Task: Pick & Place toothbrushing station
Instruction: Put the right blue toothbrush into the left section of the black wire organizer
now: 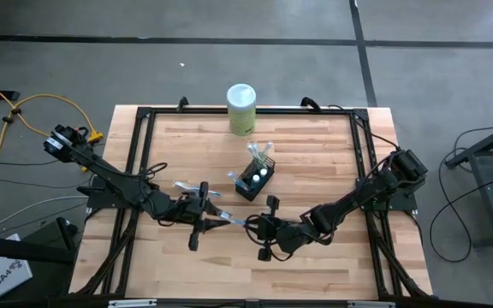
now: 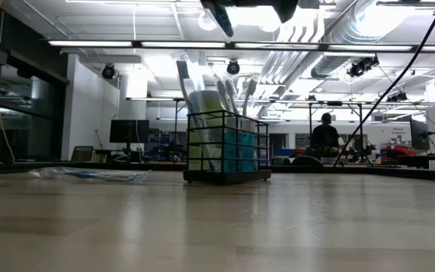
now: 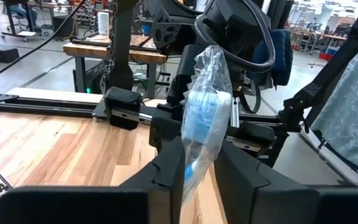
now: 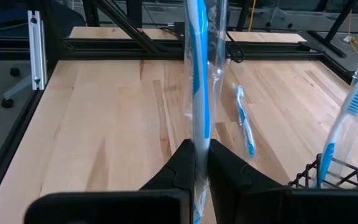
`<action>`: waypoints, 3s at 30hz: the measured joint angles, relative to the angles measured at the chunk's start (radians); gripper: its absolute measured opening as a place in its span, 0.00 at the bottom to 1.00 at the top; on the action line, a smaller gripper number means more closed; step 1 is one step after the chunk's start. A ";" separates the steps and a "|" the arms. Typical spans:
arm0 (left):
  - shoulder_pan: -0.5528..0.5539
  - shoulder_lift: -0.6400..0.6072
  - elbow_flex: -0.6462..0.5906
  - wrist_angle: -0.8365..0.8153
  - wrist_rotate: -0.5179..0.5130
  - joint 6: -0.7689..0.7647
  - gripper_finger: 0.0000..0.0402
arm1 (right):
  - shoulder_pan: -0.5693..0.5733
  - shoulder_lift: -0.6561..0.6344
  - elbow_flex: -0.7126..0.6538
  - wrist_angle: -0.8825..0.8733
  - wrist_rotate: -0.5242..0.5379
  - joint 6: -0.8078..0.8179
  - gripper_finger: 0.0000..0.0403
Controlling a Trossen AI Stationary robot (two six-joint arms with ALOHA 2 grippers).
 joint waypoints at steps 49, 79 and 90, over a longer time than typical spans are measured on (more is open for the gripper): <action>0.000 0.000 0.000 -0.003 -0.001 0.047 0.00 | 0.000 -0.027 0.000 0.017 -0.061 -0.068 0.40; -0.046 -0.002 0.000 -0.057 -0.222 0.075 0.00 | 0.070 -0.103 0.000 -0.242 -0.060 0.105 0.42; 0.154 -0.026 0.000 -0.192 -0.269 -0.019 0.00 | 0.187 -0.117 0.000 -0.358 -0.059 0.360 0.37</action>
